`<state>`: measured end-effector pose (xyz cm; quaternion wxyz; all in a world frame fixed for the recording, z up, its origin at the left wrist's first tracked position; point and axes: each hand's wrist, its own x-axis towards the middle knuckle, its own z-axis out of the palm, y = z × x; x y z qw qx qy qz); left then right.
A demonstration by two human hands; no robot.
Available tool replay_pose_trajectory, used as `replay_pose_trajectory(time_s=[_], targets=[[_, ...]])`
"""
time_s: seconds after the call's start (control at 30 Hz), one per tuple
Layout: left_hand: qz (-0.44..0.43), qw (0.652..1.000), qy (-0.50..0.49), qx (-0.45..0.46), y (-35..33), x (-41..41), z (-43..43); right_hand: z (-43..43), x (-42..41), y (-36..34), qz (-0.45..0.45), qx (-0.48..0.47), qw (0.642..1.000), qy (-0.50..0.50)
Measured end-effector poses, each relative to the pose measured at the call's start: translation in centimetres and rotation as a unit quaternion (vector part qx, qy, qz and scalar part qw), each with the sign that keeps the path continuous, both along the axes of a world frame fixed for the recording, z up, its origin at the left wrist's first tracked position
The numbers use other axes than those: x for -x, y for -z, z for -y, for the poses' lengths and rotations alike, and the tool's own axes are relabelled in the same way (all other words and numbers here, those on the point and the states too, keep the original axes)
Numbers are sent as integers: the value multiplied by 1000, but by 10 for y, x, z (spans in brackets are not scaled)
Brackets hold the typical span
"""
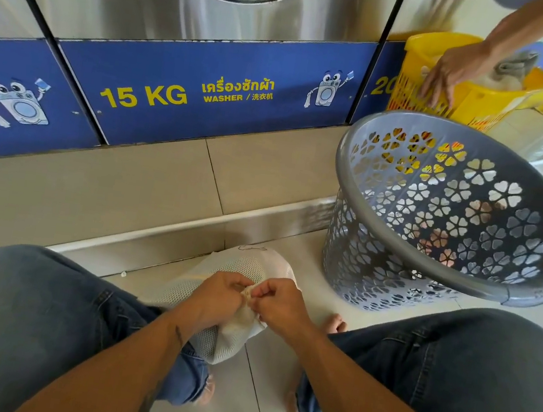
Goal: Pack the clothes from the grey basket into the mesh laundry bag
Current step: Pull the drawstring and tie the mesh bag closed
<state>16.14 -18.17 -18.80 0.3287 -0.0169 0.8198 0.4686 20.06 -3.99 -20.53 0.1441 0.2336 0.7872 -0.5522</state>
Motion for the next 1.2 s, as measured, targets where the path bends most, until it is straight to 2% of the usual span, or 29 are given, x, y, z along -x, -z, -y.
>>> replay_pose_trajectory(time_s=[0.3, 0.57, 0.9, 1.03, 1.2], targets=[[2, 999, -40, -3, -2, 2, -1, -3, -4, -2, 30, 14, 998, -46], [36, 994, -99, -15, -5, 4, 0, 0, -8, 7, -13, -69, 994, -84], [18, 991, -134, -8, -1, 6, -1, 6, -9, 11, -27, -115, 985, -127], [8, 989, -146, -9, -3, 7, -1, 3, -8, 8, -33, -105, 986, -126], [12, 988, -154, -19, -5, 8, -1, 2, -2, 0, -36, -52, 996, -68]])
